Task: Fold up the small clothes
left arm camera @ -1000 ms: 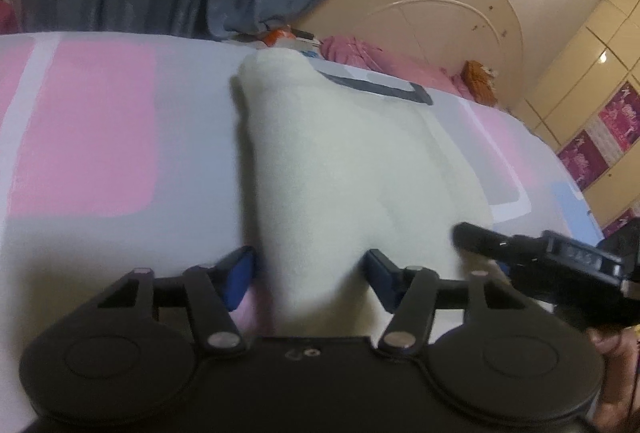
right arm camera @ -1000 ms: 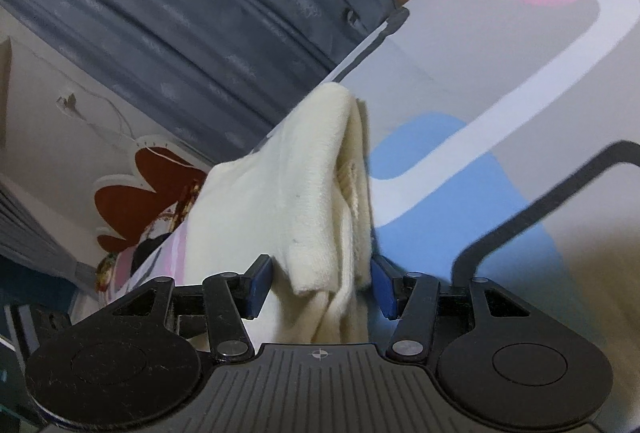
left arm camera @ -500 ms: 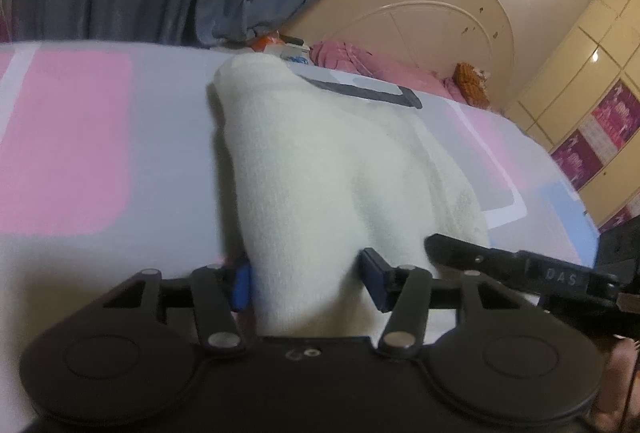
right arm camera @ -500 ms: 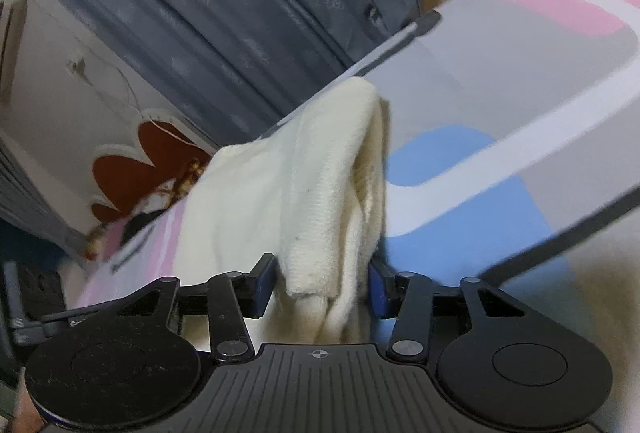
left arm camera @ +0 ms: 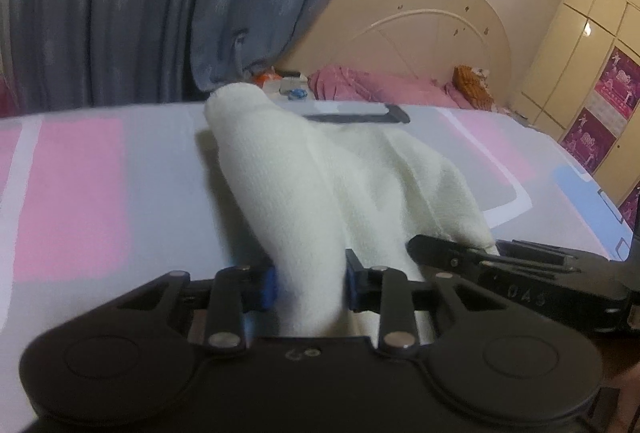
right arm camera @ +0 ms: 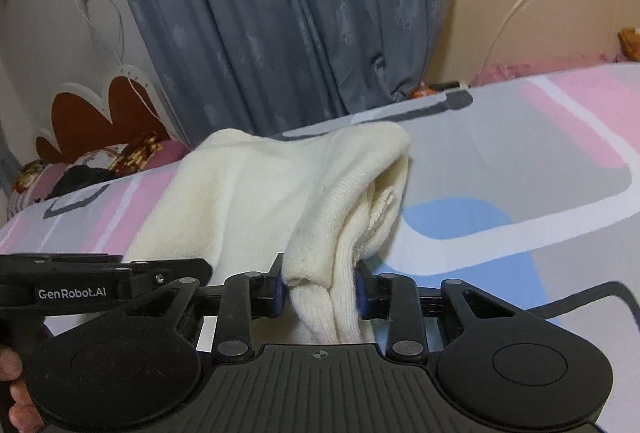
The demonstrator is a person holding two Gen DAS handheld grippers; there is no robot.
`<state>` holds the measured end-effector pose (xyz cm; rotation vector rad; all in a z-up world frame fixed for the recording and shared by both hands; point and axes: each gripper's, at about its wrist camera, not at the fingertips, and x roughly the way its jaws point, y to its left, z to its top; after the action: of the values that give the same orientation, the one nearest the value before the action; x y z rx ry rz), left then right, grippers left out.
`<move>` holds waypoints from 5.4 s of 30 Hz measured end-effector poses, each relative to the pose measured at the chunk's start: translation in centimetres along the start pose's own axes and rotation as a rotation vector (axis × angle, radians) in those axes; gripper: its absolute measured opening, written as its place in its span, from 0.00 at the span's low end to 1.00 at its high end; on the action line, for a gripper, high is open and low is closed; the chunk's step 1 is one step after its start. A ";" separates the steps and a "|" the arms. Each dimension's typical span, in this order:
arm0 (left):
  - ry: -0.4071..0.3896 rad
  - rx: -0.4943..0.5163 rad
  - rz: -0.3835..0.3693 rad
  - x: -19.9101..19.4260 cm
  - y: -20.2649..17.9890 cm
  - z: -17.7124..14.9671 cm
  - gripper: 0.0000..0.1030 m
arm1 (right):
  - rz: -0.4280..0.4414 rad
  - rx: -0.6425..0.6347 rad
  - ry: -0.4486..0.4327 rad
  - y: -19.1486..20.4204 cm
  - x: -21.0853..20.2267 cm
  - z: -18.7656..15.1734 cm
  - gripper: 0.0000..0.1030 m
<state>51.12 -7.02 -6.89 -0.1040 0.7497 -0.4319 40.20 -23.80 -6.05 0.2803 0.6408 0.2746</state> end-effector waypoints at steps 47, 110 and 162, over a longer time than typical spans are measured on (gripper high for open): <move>-0.114 -0.184 0.213 -23.0 19.8 -9.7 0.26 | 0.062 0.074 0.031 21.4 -0.9 -6.1 0.33; -0.093 -0.106 0.407 -38.5 -2.5 -22.0 1.00 | 0.039 -0.180 0.032 26.5 -27.5 -17.7 1.00; -0.238 -0.053 0.433 -45.7 -7.9 -24.7 1.00 | -0.014 -0.228 -0.102 25.3 -37.4 -18.3 1.00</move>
<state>1.94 6.33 6.11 -0.0396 0.5295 0.0142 -4.00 -9.77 8.91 0.0702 0.5047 0.3152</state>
